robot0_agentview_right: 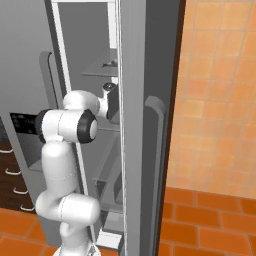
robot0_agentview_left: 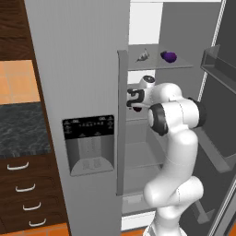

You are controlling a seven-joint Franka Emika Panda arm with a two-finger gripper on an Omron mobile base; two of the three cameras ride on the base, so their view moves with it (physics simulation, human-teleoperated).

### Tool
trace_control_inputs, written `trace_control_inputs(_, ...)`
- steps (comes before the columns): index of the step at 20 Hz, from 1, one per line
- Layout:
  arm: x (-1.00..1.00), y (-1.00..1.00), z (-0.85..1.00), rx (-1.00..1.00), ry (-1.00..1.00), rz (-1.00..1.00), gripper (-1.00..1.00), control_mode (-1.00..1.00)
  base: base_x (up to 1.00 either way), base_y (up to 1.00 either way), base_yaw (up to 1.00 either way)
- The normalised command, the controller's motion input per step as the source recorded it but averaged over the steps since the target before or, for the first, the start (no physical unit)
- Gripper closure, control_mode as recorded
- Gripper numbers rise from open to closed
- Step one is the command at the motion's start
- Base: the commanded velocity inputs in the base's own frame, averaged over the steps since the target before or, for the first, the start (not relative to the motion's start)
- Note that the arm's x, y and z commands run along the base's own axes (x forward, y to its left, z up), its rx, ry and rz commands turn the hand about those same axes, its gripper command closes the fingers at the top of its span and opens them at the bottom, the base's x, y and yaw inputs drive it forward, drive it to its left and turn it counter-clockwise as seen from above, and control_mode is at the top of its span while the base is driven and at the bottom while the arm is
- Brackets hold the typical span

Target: Place one eggplant and one fish in each tupperware on the nearby counter, to pack two identical lunches.

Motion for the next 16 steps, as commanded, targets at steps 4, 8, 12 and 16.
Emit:
trace_control_inputs(4, 0.00, 0.00, -0.02, 0.00, 0.00, 0.00, -1.00, -1.00, 0.00, 0.00, 0.00)
trace_control_inputs(8, 0.00, 0.00, -0.02, 0.00, 0.00, 0.00, 1.00, -1.00, 0.00, 0.00, 0.00)
trace_control_inputs(12, -0.39, -0.01, 0.10, 0.00, -0.02, 0.00, 1.00, -1.00, 0.00, 0.00, 0.00)
trace_control_inputs(16, -1.00, -0.09, 0.54, 0.10, -0.19, 0.00, 1.00, -1.00, 0.00, 0.00, 0.00)
